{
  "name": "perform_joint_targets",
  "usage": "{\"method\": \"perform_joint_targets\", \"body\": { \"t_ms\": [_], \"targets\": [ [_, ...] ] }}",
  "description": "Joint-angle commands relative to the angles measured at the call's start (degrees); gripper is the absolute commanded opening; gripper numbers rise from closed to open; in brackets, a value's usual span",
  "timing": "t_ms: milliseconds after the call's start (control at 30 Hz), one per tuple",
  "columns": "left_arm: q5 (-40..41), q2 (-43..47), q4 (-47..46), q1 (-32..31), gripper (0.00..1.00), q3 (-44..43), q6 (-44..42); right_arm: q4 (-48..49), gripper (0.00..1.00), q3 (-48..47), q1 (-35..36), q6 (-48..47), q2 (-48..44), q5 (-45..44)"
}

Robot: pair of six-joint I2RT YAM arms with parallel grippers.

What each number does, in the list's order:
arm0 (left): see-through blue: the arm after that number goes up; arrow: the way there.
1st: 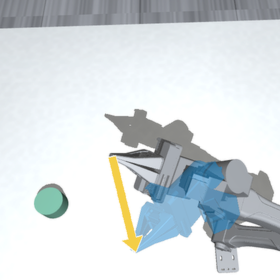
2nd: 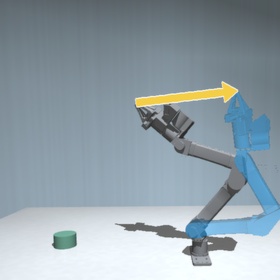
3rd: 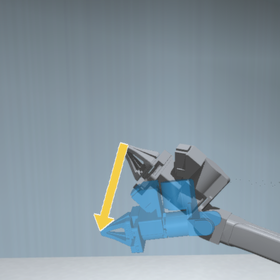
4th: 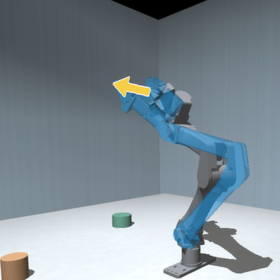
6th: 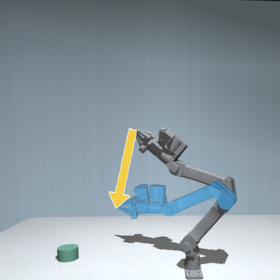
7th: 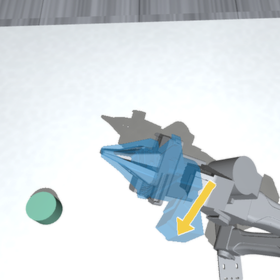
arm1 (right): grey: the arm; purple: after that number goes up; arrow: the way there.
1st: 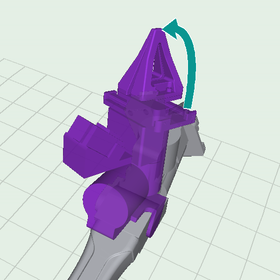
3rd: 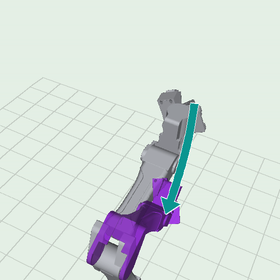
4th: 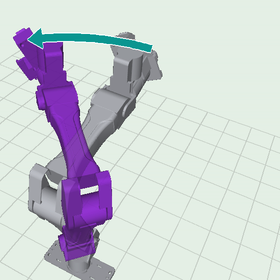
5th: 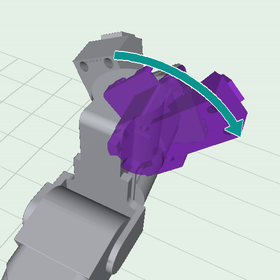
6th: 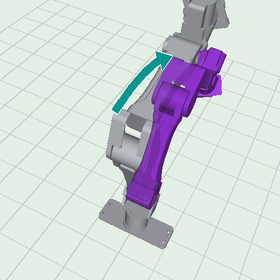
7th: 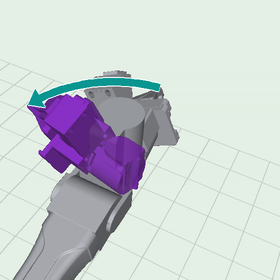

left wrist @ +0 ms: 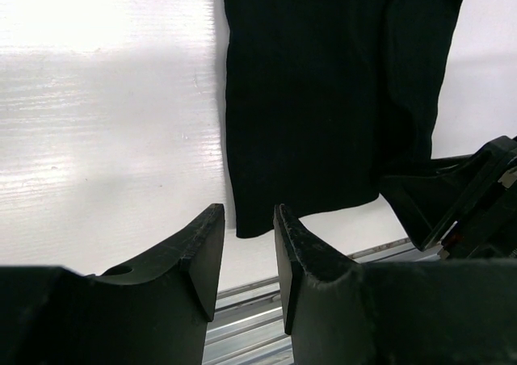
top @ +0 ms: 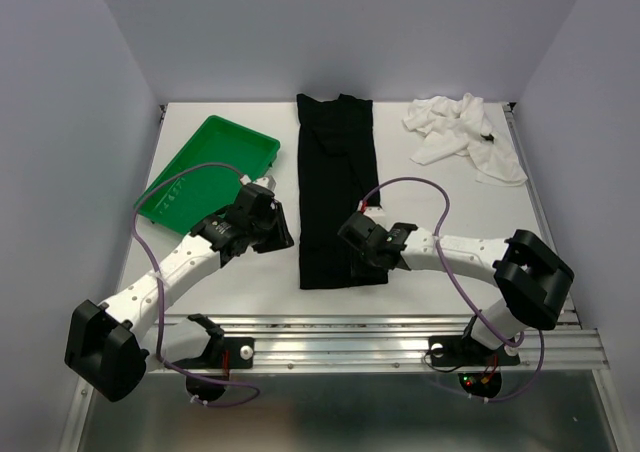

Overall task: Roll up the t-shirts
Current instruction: Roll the T-shirt to the center of the board.

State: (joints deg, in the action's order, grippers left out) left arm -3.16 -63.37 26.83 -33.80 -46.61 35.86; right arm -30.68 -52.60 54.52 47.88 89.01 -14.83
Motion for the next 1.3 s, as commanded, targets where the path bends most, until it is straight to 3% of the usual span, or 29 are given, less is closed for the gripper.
{"method": "perform_joint_targets", "body": {
  "t_ms": [0,133,233,267,333,467,867,1267],
  "targets": [
    [0.35,0.09,-0.55,-0.3,0.42,0.47,-0.26,2.64,0.41,-2.33,0.59,0.38,-0.15,-1.43],
    [-0.18,-0.43,-1.43,-0.3,0.42,0.73,-0.26,3.25,0.42,-2.68,0.59,-0.24,-1.03,-1.69],
    [-0.53,-0.96,-1.6,-0.3,0.41,0.73,-0.26,3.34,0.32,-3.47,0.59,-0.42,-0.25,-1.34],
    [-0.62,-0.96,-1.6,-0.39,0.41,0.73,-0.35,3.34,0.22,-3.65,0.59,-0.42,0.11,-1.17],
    [-0.45,-0.96,-1.61,-0.3,0.41,0.73,-0.52,3.08,0.12,-3.83,0.59,-0.24,0.2,-1.25],
    [-0.36,-1.14,-1.43,-0.39,0.41,0.73,-0.61,1.15,0.01,-4.26,0.59,-0.59,-1.21,-0.99],
    [-1.41,-3.69,-3.19,-0.3,0.41,1.17,-0.52,-8.08,0.03,-5.94,0.59,-4.99,-1.83,1.47],
    [-1.67,-4.48,-3.54,-0.3,0.41,1.7,-0.61,-3.16,0.14,-3.21,1.11,-4.99,4.06,4.89]
  ]
}}
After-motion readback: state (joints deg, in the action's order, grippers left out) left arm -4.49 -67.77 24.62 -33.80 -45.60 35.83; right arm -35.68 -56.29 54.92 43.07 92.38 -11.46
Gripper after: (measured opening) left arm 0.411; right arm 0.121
